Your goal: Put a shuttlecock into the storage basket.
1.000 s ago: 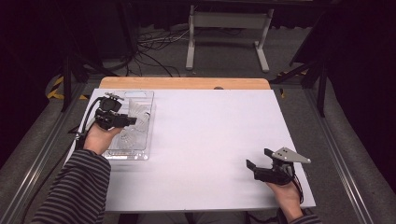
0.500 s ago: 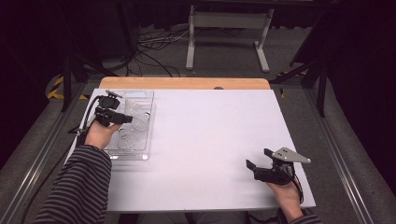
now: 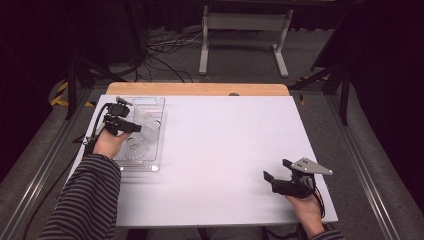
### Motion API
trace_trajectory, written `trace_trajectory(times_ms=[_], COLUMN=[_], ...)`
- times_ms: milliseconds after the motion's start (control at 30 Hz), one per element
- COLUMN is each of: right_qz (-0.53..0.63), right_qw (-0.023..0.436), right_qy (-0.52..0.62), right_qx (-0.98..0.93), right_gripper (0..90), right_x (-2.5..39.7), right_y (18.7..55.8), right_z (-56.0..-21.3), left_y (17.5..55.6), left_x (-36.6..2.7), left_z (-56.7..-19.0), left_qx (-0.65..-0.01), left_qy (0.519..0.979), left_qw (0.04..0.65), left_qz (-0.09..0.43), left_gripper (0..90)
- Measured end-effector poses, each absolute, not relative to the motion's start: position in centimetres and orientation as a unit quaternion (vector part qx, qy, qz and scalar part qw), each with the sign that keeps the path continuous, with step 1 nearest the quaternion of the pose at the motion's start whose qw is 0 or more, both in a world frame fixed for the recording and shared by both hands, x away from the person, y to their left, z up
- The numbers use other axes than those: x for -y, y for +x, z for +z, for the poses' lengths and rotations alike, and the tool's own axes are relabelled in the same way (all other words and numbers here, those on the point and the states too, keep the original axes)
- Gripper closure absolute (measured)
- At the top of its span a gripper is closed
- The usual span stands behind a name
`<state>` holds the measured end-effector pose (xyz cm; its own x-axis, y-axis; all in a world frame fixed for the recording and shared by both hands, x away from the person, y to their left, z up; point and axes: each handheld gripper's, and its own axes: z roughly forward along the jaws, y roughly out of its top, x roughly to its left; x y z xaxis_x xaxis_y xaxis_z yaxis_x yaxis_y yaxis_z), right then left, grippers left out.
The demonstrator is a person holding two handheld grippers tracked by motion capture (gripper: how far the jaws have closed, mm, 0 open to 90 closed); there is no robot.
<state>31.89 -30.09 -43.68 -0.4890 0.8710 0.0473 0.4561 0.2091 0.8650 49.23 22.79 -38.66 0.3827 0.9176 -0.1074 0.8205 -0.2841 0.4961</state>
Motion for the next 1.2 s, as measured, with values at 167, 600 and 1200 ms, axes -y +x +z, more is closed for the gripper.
trace_trajectory(times_ms=[167, 600, 1200], right_qz=[0.441, 0.441, 0.445], right_qw=[0.234, 0.233, 0.236], right_qy=[0.447, 0.447, 0.449], right_qx=[-0.742, -0.742, -0.738], right_gripper=[13.9, 13.9, 13.9], right_x=[30.1, 30.1, 30.2], right_y=[31.9, 31.9, 31.8], right_z=[-43.7, -43.7, -43.6], left_y=[49.3, 49.0, 47.9], left_x=[-22.6, -22.7, -22.5], left_z=[-38.7, -38.5, -37.4], left_qx=[-0.548, -0.548, -0.531], left_qy=[0.795, 0.791, 0.792], left_qw=[0.240, 0.252, 0.274], left_qz=[0.106, 0.106, 0.125], left_gripper=[63.9, 43.9, 37.7])
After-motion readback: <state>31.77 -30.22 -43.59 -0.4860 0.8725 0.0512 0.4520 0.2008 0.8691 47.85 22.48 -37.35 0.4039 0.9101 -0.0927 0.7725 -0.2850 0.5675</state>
